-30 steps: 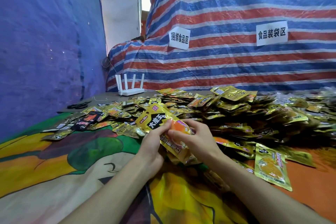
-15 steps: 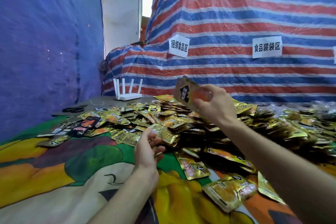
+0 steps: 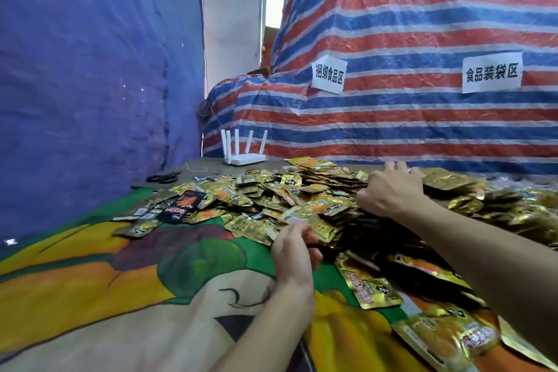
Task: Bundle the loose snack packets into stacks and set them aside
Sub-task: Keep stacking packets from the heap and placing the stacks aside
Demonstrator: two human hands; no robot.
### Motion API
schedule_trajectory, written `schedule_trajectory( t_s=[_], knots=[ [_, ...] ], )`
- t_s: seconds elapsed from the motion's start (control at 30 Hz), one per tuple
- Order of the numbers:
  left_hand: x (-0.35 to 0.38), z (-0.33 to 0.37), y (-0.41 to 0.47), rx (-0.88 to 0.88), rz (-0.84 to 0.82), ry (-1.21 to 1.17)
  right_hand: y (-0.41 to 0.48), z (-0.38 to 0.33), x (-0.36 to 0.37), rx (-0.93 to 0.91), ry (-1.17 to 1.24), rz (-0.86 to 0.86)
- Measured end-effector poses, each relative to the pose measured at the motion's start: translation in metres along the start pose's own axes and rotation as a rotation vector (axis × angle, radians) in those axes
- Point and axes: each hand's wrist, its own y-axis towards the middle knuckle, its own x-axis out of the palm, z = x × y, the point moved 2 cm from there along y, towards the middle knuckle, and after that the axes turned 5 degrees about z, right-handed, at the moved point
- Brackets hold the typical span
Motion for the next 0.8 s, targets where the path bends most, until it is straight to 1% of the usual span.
schedule_trajectory(
  t_s=[0.1,0.17,0.23,0.3,0.37,0.43,0.47,0.53,0.57,0.6,0.7,0.8],
  knots=[
    [0.001,0.0,-0.003,0.042,0.04,0.039,0.002,-0.013,-0.012,0.005,-0.018,0.01],
    [0.002,0.005,0.002,0.021,0.122,0.036,0.003,-0.029,-0.018,-0.016,0.008,0.078],
    [0.004,0.021,0.014,0.028,0.177,0.018,0.004,-0.049,-0.022,-0.065,0.103,0.152],
    [0.003,0.045,0.033,0.134,0.164,0.107,0.003,-0.074,-0.02,-0.129,0.223,0.166],
    [-0.009,0.069,0.057,0.341,0.087,0.363,0.001,-0.102,-0.011,-0.22,0.325,0.115],
    [-0.03,0.085,0.083,0.532,-0.006,0.743,0.0,-0.128,0.003,-0.296,0.41,0.025],
    [-0.043,0.088,0.097,0.588,-0.036,0.943,0.001,-0.14,0.01,-0.315,0.432,-0.019],
    [-0.068,0.091,0.123,0.621,-0.03,1.289,0.006,-0.157,0.023,-0.317,0.423,-0.082],
    [-0.079,0.092,0.136,0.613,-0.002,1.399,0.011,-0.163,0.029,-0.301,0.418,-0.111],
    [-0.089,0.092,0.148,0.596,0.03,1.449,0.017,-0.169,0.035,-0.28,0.418,-0.142],
    [-0.106,0.09,0.183,0.54,0.073,1.509,0.041,-0.18,0.054,-0.218,0.416,-0.221],
    [-0.108,0.084,0.213,0.593,0.068,1.754,0.065,-0.186,0.074,-0.144,0.414,-0.26]
  ],
)
